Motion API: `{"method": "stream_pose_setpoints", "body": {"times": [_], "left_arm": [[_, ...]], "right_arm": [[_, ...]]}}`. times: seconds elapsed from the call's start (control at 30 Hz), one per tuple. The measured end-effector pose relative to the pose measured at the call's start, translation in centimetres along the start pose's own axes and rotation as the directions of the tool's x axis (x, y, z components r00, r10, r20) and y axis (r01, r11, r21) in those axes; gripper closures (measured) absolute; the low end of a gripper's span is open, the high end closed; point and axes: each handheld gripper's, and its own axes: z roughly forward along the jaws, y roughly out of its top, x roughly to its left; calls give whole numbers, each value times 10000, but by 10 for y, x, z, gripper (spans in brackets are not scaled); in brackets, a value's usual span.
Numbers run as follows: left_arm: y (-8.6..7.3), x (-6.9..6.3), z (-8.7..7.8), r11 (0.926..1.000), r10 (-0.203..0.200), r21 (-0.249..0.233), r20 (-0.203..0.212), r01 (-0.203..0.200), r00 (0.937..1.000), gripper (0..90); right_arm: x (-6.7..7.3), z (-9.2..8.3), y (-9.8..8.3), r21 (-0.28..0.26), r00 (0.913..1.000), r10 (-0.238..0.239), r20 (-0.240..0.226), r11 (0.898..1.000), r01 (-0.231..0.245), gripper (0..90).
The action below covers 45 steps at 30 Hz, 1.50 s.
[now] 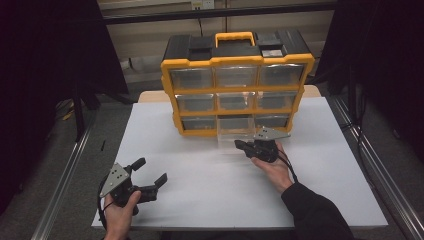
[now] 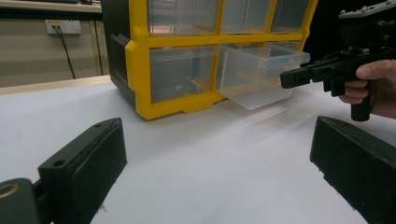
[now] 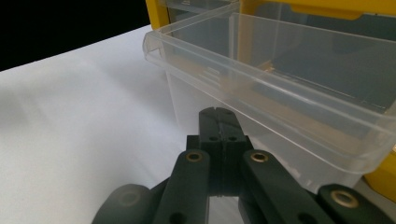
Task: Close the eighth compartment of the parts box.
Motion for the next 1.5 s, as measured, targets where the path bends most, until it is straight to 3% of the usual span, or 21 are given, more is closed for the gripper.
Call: {"method": "stream_pose_setpoints", "body": {"times": [1.5], "left_arm": [[0, 0, 0, 10000, 26, 9, 26, -26, 10000, 35]], "right_arm": [[-3, 16, 7, -101, 9998, 75, 160, 9999, -73, 900]]}}
